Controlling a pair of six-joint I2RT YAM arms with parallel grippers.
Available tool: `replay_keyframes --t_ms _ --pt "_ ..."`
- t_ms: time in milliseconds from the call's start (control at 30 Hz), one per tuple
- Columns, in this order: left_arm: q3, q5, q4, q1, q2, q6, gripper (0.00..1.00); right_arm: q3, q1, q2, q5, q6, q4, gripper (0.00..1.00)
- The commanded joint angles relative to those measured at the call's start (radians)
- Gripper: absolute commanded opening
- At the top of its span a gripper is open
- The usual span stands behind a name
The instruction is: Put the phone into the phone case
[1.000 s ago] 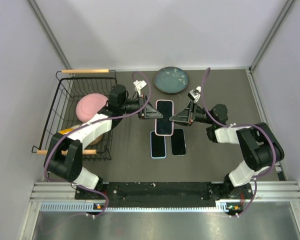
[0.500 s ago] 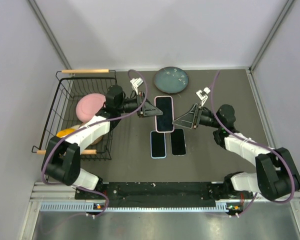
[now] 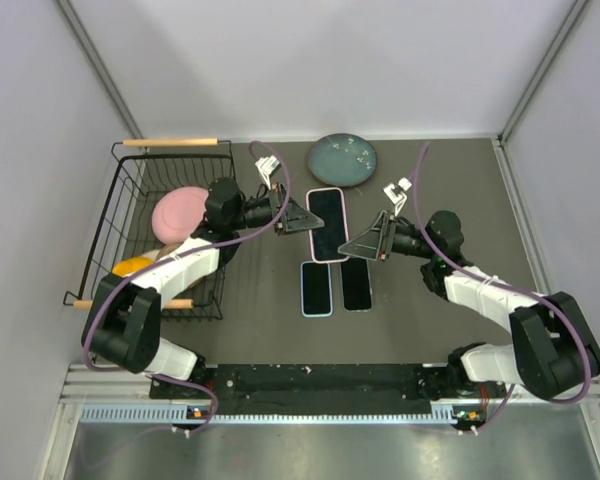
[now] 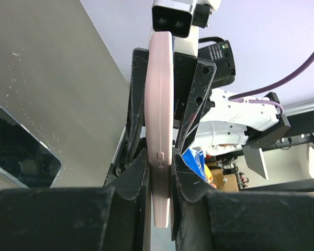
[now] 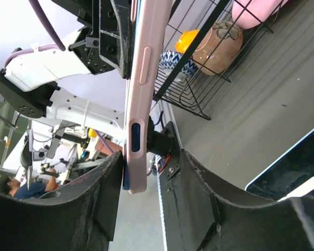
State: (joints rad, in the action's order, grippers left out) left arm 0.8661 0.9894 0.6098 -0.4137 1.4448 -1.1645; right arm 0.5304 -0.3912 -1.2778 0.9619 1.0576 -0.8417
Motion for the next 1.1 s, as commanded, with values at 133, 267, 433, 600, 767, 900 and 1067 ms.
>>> replay_keyframes --t_ms 133,267,433,600,767,900,1067 --pt "0.027 -0.041 -0.004 0.001 -0.009 0.098 0.00 0.003 -0.012 0.049 -0.077 0.033 -0.027 0.21" --pt "0.092 -0.133 -0.217 -0.008 -0.017 0.338 0.00 0.019 -0.014 0.098 -0.169 0.039 0.157 0.00" --pt "0.113 -0.117 -0.266 -0.025 0.014 0.382 0.00 0.060 -0.017 0.169 -0.258 -0.022 0.364 0.00" --pt "0.105 -0.012 -0.248 -0.031 0.012 0.355 0.00 0.089 -0.017 0.236 -0.285 -0.134 0.466 0.38" --pt "0.142 0.014 -0.481 -0.068 -0.061 0.503 0.00 0.095 -0.017 0.268 -0.302 -0.215 0.506 0.64" --pt "0.119 0.074 -0.476 -0.074 -0.089 0.493 0.00 0.094 -0.017 0.259 -0.238 -0.186 0.380 0.68" --pt "0.074 0.123 -0.412 -0.077 -0.106 0.451 0.00 0.105 -0.018 0.253 -0.224 -0.192 0.369 0.66"
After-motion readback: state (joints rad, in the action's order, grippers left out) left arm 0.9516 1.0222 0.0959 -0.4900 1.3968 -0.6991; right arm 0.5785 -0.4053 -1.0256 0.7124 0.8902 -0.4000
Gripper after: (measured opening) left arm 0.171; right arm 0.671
